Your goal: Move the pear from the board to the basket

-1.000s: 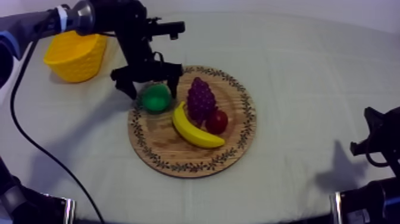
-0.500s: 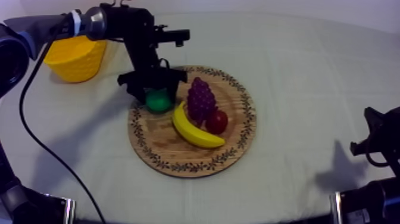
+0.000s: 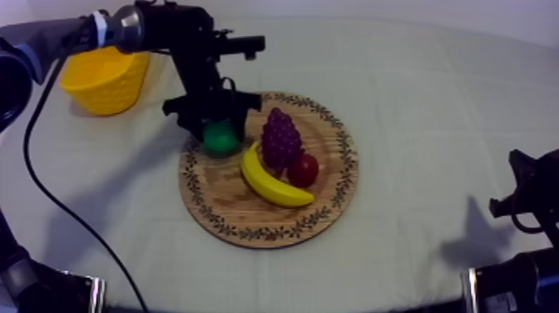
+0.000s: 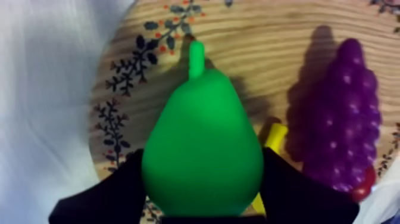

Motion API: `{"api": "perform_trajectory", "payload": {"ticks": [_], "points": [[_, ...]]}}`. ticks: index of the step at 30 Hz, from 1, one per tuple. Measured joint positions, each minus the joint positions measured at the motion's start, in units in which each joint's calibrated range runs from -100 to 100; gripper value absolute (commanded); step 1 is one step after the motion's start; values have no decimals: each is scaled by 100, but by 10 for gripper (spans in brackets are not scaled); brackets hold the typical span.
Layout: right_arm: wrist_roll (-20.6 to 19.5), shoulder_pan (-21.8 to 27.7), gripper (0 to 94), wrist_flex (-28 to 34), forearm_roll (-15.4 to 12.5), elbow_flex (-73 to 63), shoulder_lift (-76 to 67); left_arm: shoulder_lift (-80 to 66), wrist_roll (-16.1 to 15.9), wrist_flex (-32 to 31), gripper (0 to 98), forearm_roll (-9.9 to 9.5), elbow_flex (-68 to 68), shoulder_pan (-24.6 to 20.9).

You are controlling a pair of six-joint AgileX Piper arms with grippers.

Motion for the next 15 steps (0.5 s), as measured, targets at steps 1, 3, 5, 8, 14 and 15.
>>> {"api": "perform_trajectory", "payload": {"ticks": [1, 3, 5, 8, 14, 15], "points": [[0, 0, 4, 0, 0, 0, 0, -85, 10, 44, 563, -6, -19, 9], [0, 0, 4, 0, 0, 0, 0, -258, 14, 143, 563, -6, -51, 9], [0, 0, 4, 0, 0, 0, 0, -471, 28, 254, 562, -9, -93, 0], [0, 0, 4, 0, 0, 0, 0, -823, 55, 495, 559, -51, -172, -11], [0, 0, 4, 0, 0, 0, 0, -1490, 74, 1001, 550, -177, -346, -28], [0, 0, 4, -7, 0, 0, 0, -1603, 74, 1077, 550, -195, -381, -35]]}}
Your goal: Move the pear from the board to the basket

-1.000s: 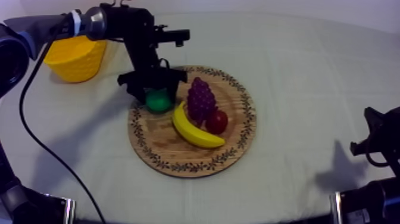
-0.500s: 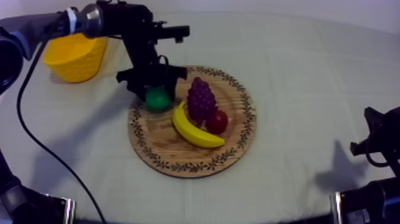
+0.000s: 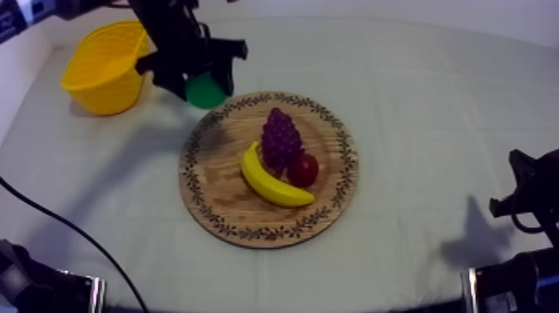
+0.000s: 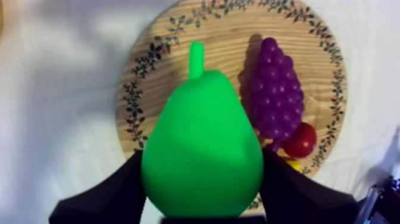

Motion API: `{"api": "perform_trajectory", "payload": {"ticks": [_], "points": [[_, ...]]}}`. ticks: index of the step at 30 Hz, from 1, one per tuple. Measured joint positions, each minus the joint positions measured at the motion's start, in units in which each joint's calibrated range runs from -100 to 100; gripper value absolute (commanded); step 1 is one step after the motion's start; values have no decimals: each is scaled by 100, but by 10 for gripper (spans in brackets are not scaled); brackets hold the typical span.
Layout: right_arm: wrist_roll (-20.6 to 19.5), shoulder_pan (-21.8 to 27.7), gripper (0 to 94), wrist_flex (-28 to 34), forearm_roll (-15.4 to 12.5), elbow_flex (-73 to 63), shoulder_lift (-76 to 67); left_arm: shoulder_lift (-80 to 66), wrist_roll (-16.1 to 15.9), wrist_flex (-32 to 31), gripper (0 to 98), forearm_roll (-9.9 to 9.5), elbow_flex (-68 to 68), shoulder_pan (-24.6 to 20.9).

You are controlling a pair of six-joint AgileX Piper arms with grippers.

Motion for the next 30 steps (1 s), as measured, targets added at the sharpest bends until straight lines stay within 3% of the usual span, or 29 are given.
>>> {"api": "perform_trajectory", "payload": {"ticks": [6, 17, 30], "points": [[0, 0, 4, 0, 0, 0, 0, -545, -29, 429, 554, -77, -290, -56], [0, 0, 4, 0, 0, 0, 0, -944, -298, 510, 557, -160, -691, -199], [0, 0, 4, 0, 0, 0, 0, -999, -752, 500, 559, -465, -946, -986]]}}
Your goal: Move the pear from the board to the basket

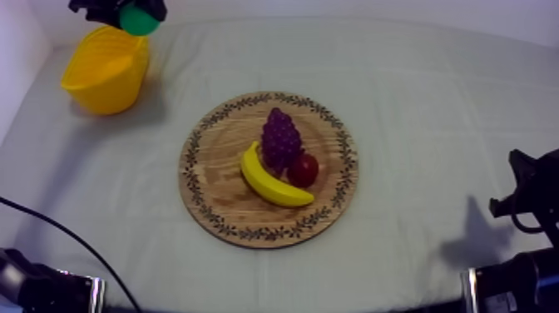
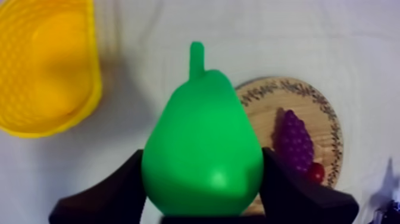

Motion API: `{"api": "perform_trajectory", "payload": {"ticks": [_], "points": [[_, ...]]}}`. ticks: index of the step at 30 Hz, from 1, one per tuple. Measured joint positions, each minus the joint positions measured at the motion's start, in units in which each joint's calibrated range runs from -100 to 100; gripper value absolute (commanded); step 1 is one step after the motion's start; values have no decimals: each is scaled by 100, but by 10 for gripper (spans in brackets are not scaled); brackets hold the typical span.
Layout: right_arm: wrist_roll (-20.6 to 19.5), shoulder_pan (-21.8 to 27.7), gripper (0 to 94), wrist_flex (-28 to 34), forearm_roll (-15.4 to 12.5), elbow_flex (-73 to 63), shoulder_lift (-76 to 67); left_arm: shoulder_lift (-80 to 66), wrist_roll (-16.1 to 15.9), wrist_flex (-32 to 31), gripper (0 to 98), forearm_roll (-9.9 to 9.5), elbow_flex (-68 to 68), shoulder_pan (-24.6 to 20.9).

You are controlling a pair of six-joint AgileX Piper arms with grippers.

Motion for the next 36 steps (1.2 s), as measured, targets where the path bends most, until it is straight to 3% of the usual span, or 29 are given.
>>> {"api": "perform_trajectory", "payload": {"ticks": [10, 17, 36], "points": [[0, 0, 4, -8, 0, 0, 0, 251, -385, 11, 557, -182, -363, -952], [0, 0, 4, -8, 0, 0, 0, 474, -532, 3, 558, -198, -701, -1497], [0, 0, 4, -1, 0, 0, 0, 1630, -497, -29, 589, -111, -1258, -1645]]}}
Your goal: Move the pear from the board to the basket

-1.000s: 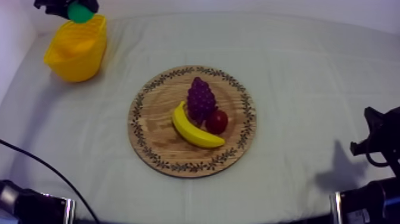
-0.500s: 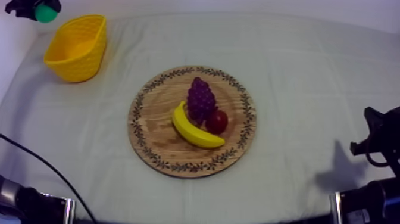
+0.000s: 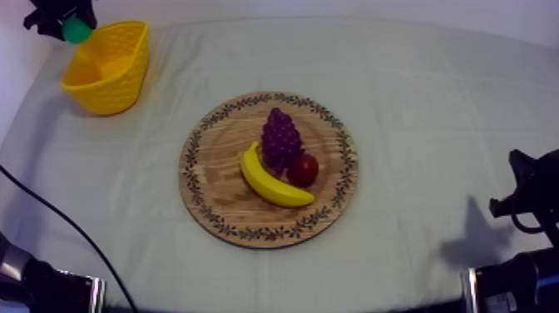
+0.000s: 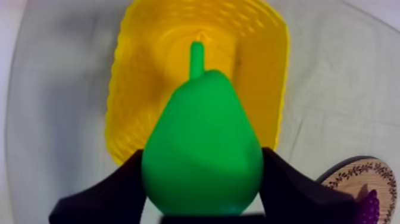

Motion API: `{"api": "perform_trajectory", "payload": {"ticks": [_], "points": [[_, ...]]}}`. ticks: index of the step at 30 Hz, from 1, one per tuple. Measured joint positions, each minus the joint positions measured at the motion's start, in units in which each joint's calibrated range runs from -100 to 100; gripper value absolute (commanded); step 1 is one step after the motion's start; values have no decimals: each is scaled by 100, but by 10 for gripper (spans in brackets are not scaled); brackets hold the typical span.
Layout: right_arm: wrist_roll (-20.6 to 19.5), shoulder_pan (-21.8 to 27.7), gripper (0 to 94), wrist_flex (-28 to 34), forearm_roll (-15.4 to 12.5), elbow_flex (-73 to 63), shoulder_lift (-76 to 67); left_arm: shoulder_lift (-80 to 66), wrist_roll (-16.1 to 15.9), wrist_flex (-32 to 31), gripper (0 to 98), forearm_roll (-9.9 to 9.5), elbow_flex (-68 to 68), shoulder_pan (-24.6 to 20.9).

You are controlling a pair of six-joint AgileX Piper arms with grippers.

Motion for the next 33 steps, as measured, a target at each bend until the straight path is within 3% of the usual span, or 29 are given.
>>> {"api": "perform_trajectory", "payload": {"ticks": [12, 24, 33], "points": [[0, 0, 4, 0, 0, 0, 0, 1167, -37, -393, 607, 143, -101, -92], [0, 0, 4, 0, 0, 0, 0, 1592, -156, -658, 916, 451, -29, -230], [-3, 0, 4, 8, 0, 0, 0, 1604, -146, -867, 959, 446, 52, -234]]}}
